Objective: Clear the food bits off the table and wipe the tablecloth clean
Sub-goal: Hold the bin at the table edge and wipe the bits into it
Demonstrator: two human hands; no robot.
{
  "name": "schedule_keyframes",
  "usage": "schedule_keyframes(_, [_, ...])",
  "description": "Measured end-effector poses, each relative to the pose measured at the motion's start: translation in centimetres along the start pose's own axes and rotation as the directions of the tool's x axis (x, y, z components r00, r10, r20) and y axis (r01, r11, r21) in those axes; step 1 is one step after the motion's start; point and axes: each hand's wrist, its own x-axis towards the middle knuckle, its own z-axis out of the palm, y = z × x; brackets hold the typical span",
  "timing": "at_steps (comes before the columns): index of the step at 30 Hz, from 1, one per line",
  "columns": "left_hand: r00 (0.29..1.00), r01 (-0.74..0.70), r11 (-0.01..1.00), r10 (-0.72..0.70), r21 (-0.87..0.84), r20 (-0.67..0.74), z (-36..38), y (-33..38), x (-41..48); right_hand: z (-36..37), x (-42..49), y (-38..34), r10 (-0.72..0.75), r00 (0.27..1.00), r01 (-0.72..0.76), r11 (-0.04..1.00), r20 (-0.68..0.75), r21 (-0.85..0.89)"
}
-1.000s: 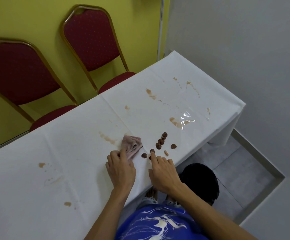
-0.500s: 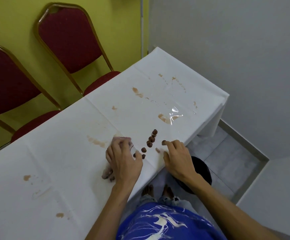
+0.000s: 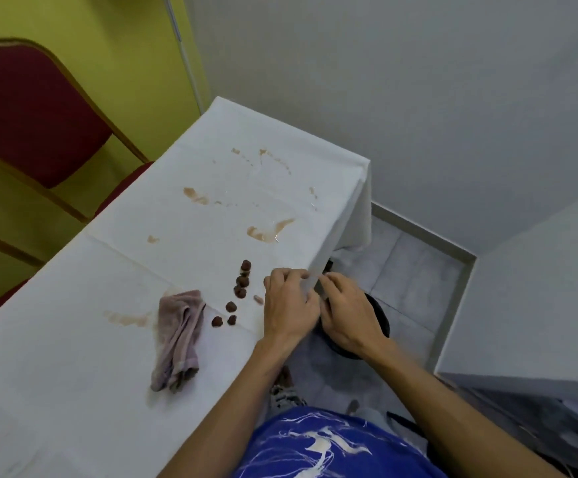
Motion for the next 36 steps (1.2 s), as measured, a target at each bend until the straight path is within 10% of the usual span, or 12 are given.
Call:
schedule_keyframes(22, [0.909, 0.328, 0.942, -0.335, 0.072, 0.248, 15.7, 1.6, -3.1, 2.5, -7.9, 17.3, 0.205, 0.948, -0.234, 0.967, 0.242, 0.099])
schedule_keyframes(36, [0.814, 0.304, 0.88, -0.439, 0.365, 0.38, 30.7, -12.3, 7.6, 18.2, 0.5, 34.5, 0.455, 0.813, -0.501, 0.865, 0.363, 0.038])
